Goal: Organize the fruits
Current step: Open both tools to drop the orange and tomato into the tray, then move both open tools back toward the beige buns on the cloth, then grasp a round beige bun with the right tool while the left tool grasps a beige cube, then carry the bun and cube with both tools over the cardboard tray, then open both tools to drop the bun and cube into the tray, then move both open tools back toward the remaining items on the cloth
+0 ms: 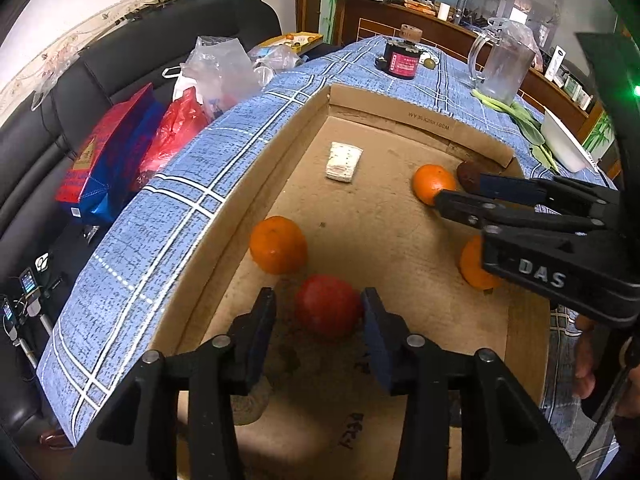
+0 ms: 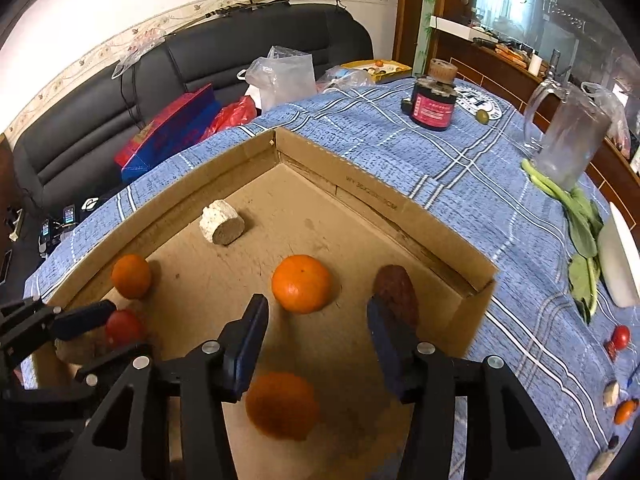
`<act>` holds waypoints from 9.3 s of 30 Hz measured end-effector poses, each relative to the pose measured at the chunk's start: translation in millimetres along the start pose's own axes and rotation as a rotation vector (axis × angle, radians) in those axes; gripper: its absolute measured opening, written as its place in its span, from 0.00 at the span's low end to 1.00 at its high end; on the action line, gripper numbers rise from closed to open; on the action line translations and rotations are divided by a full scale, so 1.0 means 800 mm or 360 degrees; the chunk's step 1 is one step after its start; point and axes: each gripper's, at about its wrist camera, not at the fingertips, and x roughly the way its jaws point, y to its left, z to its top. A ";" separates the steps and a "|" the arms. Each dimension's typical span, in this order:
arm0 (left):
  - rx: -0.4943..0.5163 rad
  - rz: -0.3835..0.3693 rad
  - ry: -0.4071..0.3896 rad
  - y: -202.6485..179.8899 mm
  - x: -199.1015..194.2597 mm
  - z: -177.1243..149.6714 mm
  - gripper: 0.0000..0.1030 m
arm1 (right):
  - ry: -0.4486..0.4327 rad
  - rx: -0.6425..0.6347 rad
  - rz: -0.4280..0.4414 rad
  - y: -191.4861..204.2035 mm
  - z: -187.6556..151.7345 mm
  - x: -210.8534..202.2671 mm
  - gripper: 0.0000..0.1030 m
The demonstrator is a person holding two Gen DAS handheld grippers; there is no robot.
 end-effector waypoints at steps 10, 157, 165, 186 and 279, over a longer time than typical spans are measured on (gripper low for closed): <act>-0.0007 0.0073 -0.0072 0.004 -0.031 -0.010 0.58 | -0.0069 0.0116 -0.0044 -0.016 -0.036 -0.066 0.54; 0.0512 -0.0430 -0.0129 -0.237 -0.112 -0.066 0.37 | -0.0133 0.0666 -0.0407 -0.185 -0.294 -0.261 0.33; 0.0380 -0.0375 -0.0174 -0.180 -0.117 -0.053 0.37 | -0.0138 0.0553 -0.0304 -0.143 -0.249 -0.234 0.33; -0.0007 -0.0095 -0.0146 -0.009 -0.104 -0.051 0.37 | -0.0164 0.0119 0.0006 -0.021 -0.110 -0.155 0.34; 0.0540 -0.0175 -0.0067 -0.307 -0.061 -0.039 0.66 | -0.0188 0.0934 -0.0471 -0.383 -0.299 -0.238 0.55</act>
